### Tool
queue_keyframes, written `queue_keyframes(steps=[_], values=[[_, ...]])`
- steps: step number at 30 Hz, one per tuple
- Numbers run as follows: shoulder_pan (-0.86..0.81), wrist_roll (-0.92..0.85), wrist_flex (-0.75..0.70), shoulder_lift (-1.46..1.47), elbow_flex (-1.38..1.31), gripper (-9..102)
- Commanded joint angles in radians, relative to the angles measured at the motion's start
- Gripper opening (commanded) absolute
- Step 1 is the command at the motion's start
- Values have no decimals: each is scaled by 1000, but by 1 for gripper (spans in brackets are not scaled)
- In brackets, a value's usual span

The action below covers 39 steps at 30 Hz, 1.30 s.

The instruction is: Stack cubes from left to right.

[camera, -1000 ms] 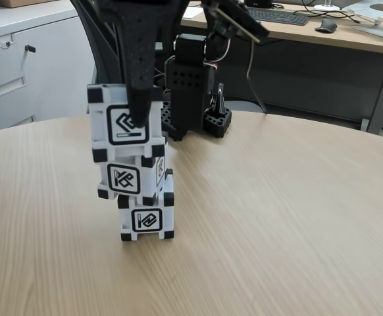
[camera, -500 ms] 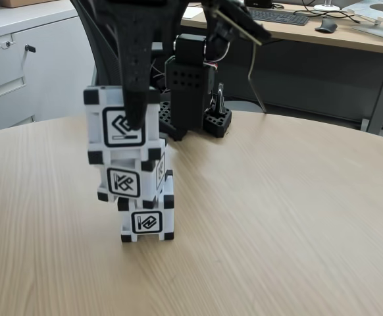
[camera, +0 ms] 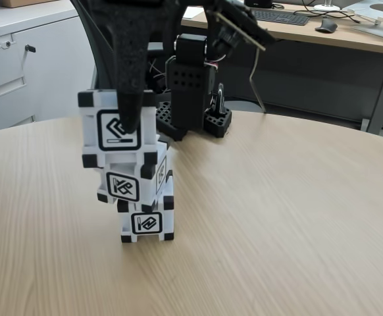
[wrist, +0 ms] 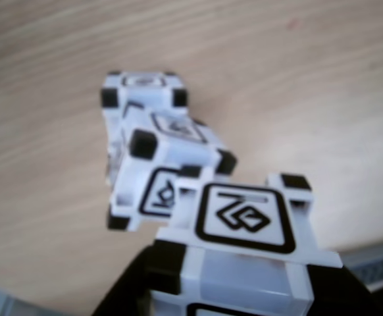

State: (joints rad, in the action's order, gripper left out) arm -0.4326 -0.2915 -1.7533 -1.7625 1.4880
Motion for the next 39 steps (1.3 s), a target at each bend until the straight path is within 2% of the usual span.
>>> queue_keyframes(steps=[1,21,28,39], values=[[6,18,26,0,-3,0],[8,29,21,-2,8,0],[8,-25,-97,-91,15,0],[6,-64,-106,-123,17,0]])
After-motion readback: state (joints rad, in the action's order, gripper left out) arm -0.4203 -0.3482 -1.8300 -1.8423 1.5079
